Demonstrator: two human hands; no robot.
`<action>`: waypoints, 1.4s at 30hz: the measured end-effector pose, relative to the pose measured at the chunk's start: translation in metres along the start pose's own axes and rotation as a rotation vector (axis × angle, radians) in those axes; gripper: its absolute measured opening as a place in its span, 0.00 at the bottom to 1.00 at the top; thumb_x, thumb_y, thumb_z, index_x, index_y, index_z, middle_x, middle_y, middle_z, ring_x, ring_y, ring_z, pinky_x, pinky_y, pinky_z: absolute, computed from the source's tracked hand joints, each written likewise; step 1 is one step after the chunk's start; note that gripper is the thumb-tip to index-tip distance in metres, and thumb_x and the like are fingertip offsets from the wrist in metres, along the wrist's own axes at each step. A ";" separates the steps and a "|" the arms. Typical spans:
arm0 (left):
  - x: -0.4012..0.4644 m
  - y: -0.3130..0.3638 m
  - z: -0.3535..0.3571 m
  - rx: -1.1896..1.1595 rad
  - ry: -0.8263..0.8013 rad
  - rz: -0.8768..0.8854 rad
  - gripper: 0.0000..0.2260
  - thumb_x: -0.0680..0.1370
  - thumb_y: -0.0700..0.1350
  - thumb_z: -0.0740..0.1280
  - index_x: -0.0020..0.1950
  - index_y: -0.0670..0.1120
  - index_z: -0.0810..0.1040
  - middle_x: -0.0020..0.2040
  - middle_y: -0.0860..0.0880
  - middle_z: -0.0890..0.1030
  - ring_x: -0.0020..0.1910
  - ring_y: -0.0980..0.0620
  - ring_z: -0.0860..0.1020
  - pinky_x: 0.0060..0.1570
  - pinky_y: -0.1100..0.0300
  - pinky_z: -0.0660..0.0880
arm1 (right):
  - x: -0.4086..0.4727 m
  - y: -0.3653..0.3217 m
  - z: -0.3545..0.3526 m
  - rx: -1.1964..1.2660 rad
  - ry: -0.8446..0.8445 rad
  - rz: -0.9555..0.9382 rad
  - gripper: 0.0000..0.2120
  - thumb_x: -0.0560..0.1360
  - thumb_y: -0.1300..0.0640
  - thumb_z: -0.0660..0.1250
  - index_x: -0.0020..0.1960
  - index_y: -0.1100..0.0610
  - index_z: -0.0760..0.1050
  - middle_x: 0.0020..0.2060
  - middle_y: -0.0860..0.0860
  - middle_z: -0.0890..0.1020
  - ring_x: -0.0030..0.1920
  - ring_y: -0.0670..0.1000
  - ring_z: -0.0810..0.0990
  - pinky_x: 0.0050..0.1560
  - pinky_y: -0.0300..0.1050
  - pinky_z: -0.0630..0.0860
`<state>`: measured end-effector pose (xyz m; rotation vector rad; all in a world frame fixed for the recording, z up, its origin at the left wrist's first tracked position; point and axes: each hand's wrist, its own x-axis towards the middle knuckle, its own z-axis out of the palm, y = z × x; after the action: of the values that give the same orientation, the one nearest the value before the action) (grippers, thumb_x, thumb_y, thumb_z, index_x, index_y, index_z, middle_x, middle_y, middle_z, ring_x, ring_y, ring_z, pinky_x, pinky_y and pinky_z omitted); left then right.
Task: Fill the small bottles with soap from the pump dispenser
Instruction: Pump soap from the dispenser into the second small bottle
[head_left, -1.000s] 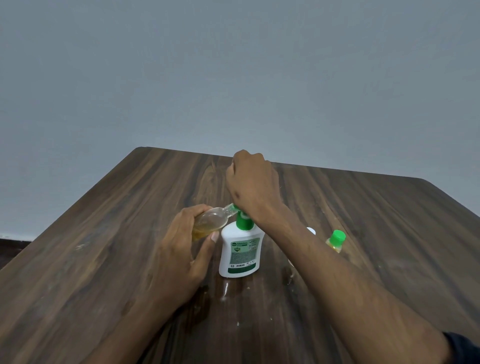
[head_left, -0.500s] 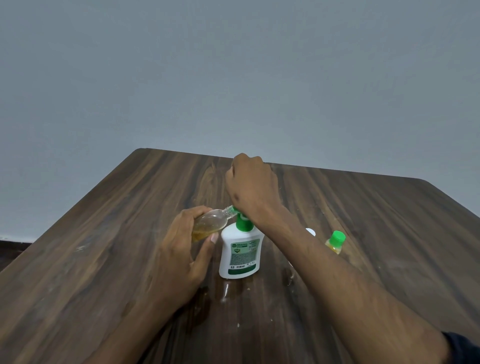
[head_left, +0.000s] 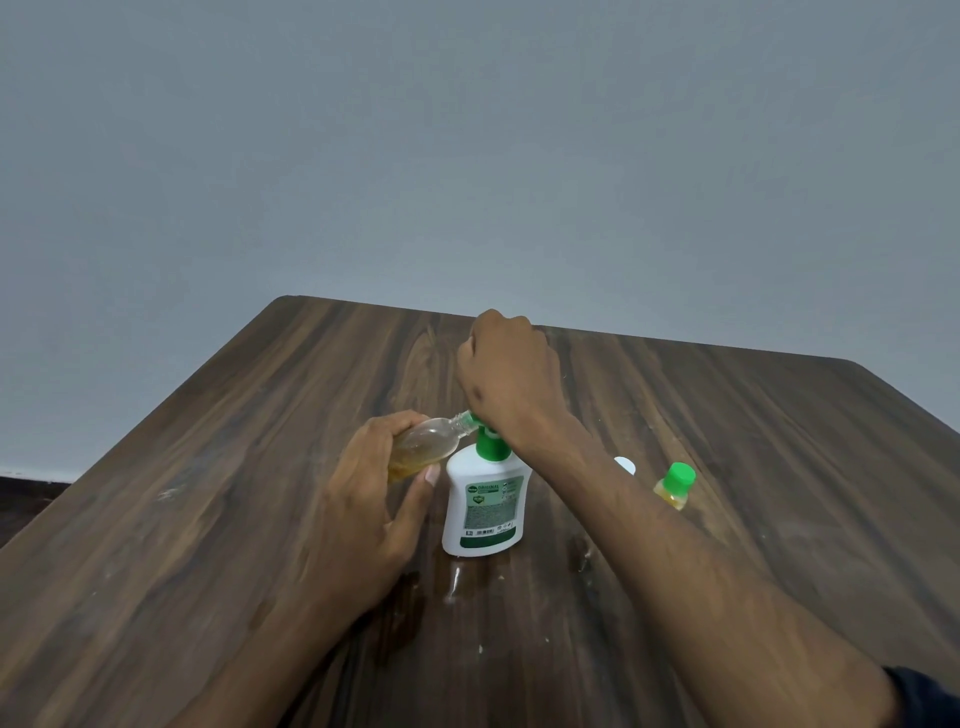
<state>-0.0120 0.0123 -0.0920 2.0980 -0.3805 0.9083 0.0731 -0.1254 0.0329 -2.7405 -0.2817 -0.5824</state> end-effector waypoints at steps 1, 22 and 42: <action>0.000 0.000 0.000 -0.002 0.003 0.000 0.16 0.81 0.47 0.68 0.68 0.50 0.73 0.60 0.57 0.78 0.57 0.62 0.78 0.55 0.72 0.72 | 0.000 -0.001 -0.001 -0.001 0.006 -0.010 0.16 0.82 0.58 0.57 0.36 0.53 0.61 0.32 0.49 0.69 0.32 0.52 0.70 0.38 0.48 0.66; 0.000 -0.001 0.001 -0.017 0.001 0.012 0.15 0.82 0.48 0.67 0.68 0.48 0.74 0.60 0.55 0.79 0.57 0.59 0.78 0.55 0.69 0.73 | 0.001 0.001 0.003 0.002 0.054 -0.029 0.11 0.82 0.57 0.57 0.42 0.57 0.70 0.35 0.51 0.73 0.37 0.56 0.77 0.36 0.48 0.68; -0.001 -0.002 0.001 -0.020 -0.004 0.010 0.16 0.82 0.49 0.67 0.69 0.49 0.73 0.61 0.56 0.78 0.58 0.61 0.78 0.56 0.71 0.73 | 0.001 0.001 0.002 -0.013 0.053 -0.047 0.11 0.82 0.56 0.57 0.41 0.56 0.68 0.33 0.49 0.70 0.36 0.55 0.75 0.37 0.48 0.68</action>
<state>-0.0110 0.0124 -0.0938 2.0819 -0.4010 0.9033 0.0751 -0.1250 0.0315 -2.7329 -0.3317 -0.6701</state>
